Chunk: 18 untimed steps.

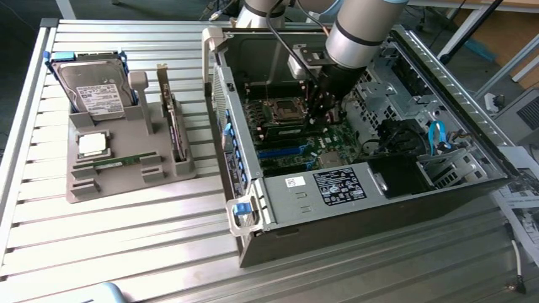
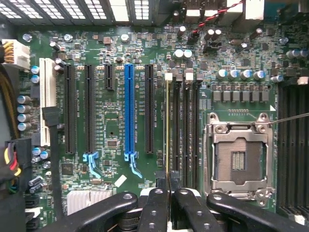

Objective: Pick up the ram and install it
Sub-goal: 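Insert the ram into the slot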

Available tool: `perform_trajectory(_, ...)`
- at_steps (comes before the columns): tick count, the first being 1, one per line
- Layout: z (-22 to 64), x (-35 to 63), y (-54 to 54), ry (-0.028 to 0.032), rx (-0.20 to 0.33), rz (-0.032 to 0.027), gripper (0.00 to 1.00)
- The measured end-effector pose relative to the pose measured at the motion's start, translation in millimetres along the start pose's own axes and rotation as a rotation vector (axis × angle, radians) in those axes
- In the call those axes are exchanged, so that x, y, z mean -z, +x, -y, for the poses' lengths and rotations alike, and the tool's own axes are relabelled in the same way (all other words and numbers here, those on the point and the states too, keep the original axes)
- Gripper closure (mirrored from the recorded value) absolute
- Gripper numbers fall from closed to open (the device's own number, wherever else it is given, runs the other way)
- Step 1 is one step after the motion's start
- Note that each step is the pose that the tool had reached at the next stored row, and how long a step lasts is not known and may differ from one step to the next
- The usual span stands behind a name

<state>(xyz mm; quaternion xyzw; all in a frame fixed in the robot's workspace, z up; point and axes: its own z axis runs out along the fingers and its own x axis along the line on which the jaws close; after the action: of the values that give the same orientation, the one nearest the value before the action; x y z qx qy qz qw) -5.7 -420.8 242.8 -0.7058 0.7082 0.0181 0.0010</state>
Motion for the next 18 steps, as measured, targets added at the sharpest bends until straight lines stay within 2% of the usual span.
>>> perform_trajectory(7, -0.1, 0.0, -0.2, 0.0, 0.0, -0.0026, 0.88)
perform_trajectory(9, -0.1, 0.2, -0.8, 0.0, 0.0, -0.0089, 0.88)
perform_trajectory(12, -0.1, 0.1, -1.9, 0.0, 0.0, -0.0137, 0.88)
perform_trajectory(18, -0.1, 0.1, -2.2, 0.0, 0.0, -0.0139, 0.88)
